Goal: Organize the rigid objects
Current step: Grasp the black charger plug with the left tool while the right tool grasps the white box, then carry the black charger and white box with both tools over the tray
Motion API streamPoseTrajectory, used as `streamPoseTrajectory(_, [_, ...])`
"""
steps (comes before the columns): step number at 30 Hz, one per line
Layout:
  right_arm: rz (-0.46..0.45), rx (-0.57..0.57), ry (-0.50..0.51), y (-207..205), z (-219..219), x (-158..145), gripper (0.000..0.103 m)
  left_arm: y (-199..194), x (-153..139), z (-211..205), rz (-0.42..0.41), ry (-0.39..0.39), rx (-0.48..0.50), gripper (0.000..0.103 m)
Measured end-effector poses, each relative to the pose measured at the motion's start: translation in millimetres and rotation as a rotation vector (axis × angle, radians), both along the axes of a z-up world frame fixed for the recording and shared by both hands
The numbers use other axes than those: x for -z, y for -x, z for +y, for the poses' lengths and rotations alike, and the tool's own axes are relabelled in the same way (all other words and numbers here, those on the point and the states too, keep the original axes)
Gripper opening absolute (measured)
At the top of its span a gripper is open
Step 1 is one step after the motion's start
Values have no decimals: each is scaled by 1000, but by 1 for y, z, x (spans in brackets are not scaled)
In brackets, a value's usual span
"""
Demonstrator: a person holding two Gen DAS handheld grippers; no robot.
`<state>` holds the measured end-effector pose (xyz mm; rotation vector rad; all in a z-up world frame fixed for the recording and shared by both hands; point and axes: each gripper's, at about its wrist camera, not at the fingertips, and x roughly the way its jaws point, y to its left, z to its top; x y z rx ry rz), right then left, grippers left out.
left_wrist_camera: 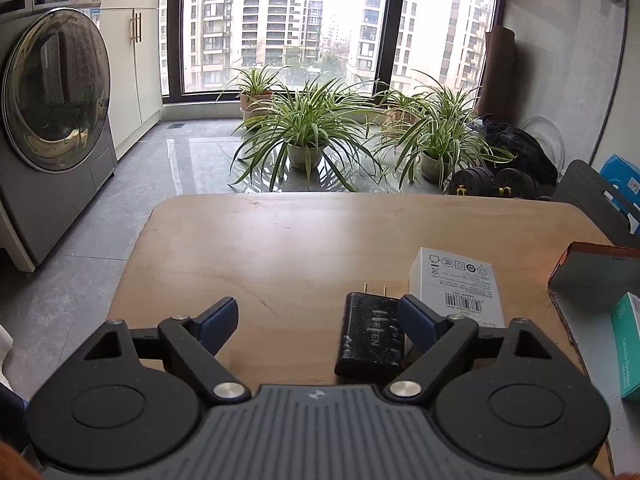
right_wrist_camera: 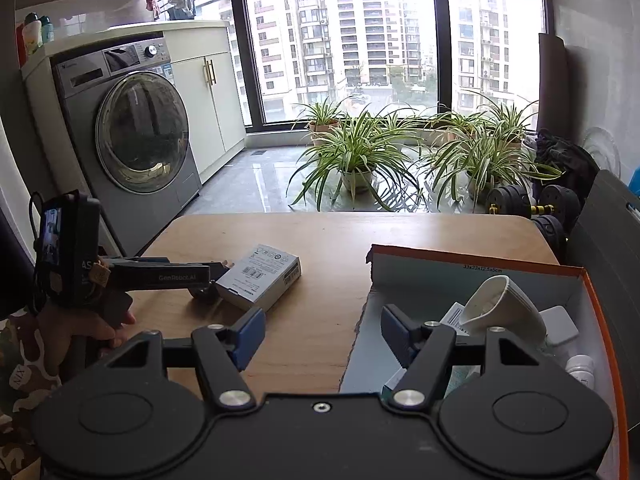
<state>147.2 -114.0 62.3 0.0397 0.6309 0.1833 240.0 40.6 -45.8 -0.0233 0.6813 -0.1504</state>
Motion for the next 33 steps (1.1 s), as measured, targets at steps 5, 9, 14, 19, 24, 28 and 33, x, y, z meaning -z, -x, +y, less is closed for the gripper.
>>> streamPoseTrajectory(5, [1,2,3,-4,2,0,78,-7,5,-19,4,-59,70,79])
streamPoseTrajectory(9, [28,-8,-3,-12,4,4,78,-10,6,-16,4,-21,46,36])
streamPoseTrajectory(14, [70,-83,-18,-49,24,12,80,-2,1,-7,-4,13,5,36])
streamPoseTrajectory(19, [95,-272,119,-104,70,30,85,20,-15,10,-24,48,-33,37])
streamPoseTrajectory(24, [180,-386,291,-146,102,56,87,41,-22,20,-28,75,-58,37])
streamPoseTrajectory(28, [213,-339,150,-146,92,56,70,47,-21,18,-26,90,-74,37])
streamPoseTrajectory(33, [133,-224,62,-99,68,24,70,60,-32,9,-36,113,-77,37])
